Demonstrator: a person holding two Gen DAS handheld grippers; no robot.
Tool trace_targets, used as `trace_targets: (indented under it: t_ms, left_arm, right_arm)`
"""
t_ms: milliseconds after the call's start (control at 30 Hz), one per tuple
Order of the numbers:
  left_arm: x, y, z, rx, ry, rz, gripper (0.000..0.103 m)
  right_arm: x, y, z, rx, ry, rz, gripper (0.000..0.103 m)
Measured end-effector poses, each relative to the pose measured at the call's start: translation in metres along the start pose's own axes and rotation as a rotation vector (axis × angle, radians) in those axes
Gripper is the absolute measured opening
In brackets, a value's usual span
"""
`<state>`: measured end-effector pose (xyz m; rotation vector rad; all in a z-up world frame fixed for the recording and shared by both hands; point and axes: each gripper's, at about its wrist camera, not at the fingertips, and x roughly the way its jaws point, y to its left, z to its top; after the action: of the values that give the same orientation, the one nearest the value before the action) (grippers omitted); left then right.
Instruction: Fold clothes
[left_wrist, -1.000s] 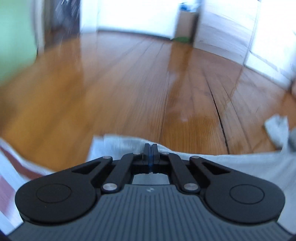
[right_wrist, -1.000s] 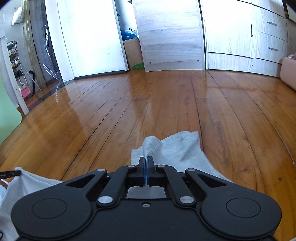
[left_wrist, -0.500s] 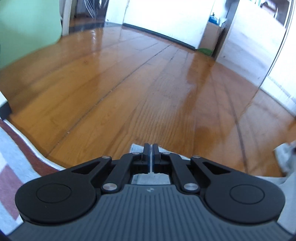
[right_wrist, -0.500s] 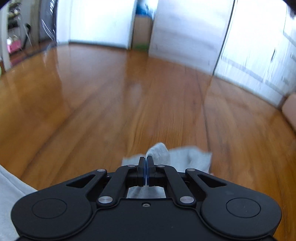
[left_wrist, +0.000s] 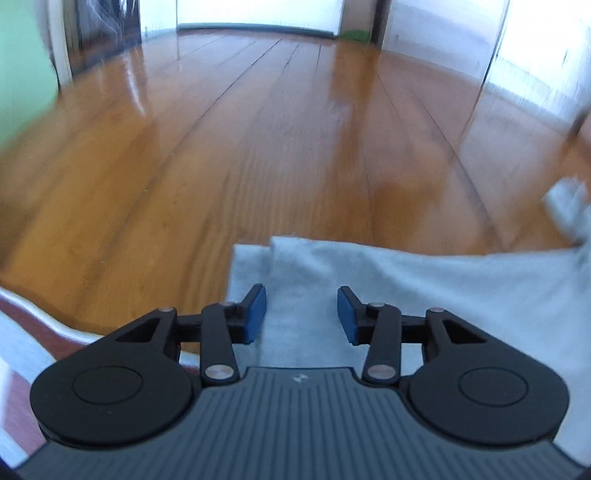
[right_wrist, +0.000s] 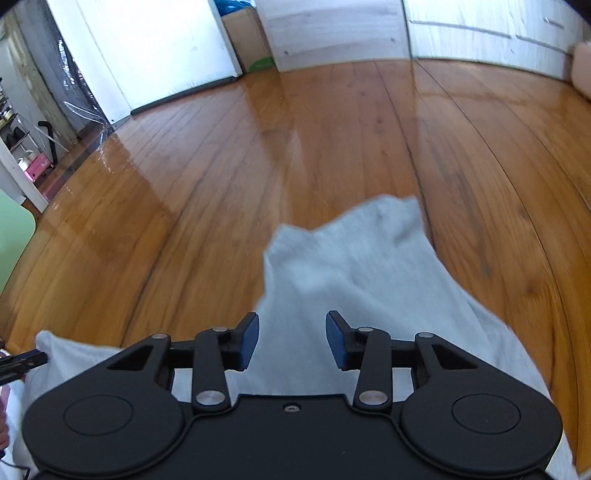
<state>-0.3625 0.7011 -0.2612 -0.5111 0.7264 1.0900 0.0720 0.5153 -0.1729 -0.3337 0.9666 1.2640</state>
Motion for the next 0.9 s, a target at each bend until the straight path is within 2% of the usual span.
trace_targets:
  t_ms: [67,100,233,300,333,367,400,467,500,633,767,867,900]
  left_arm:
    - [0.002,-0.011,-0.001,0.055,-0.017,0.083,0.065]
    - [0.002,-0.013,0.000,0.052,-0.014,0.097,0.067]
    - [0.006,-0.005,0.002,-0.020,-0.016,0.009,0.068]
    - [0.007,-0.003,0.004,-0.042,-0.015,-0.007,0.064]
    - [0.004,-0.005,0.005,-0.043,-0.019,-0.034,0.047]
    - [0.004,-0.011,0.003,-0.007,-0.015,-0.032,0.020]
    - [0.004,-0.018,0.002,0.032,-0.011,-0.027,0.011]
    - [0.003,-0.032,-0.003,0.116,-0.017,0.002,0.004]
    - [0.001,-0.040,-0.006,0.162,-0.029,0.028,0.004]
    - [-0.015,-0.055,-0.002,0.202,-0.115,0.105,0.003]
    - [-0.031,-0.044,0.001,0.181,-0.162,0.183,0.003]
    - [-0.012,-0.024,-0.006,0.116,-0.092,0.221,0.004]
    - [-0.012,-0.024,-0.007,0.114,-0.094,0.229,0.004]
  right_arm:
    - [-0.003,-0.007,-0.009,0.012,0.023,-0.004,0.046]
    - [-0.005,-0.010,-0.015,0.016,0.032,-0.007,0.046]
    - [-0.009,-0.022,-0.033,0.025,0.074,-0.017,0.046]
    - [-0.012,-0.024,-0.039,0.001,0.086,-0.035,0.046]
    - [-0.014,-0.024,-0.041,-0.018,0.090,-0.047,0.046]
    - [-0.016,-0.024,-0.044,-0.037,0.094,-0.059,0.046]
    - [-0.019,-0.024,-0.046,-0.057,0.098,-0.069,0.046]
    - [-0.022,-0.025,-0.049,-0.105,0.102,-0.091,0.048]
    - [-0.023,-0.025,-0.050,-0.125,0.105,-0.102,0.049]
    - [-0.024,-0.033,-0.055,-0.164,0.121,-0.126,0.049]
    - [-0.019,-0.038,-0.060,-0.179,0.127,-0.137,0.050]
    - [-0.012,-0.038,-0.063,-0.221,0.127,-0.158,0.050]
    - [-0.010,-0.038,-0.065,-0.239,0.124,-0.168,0.050]
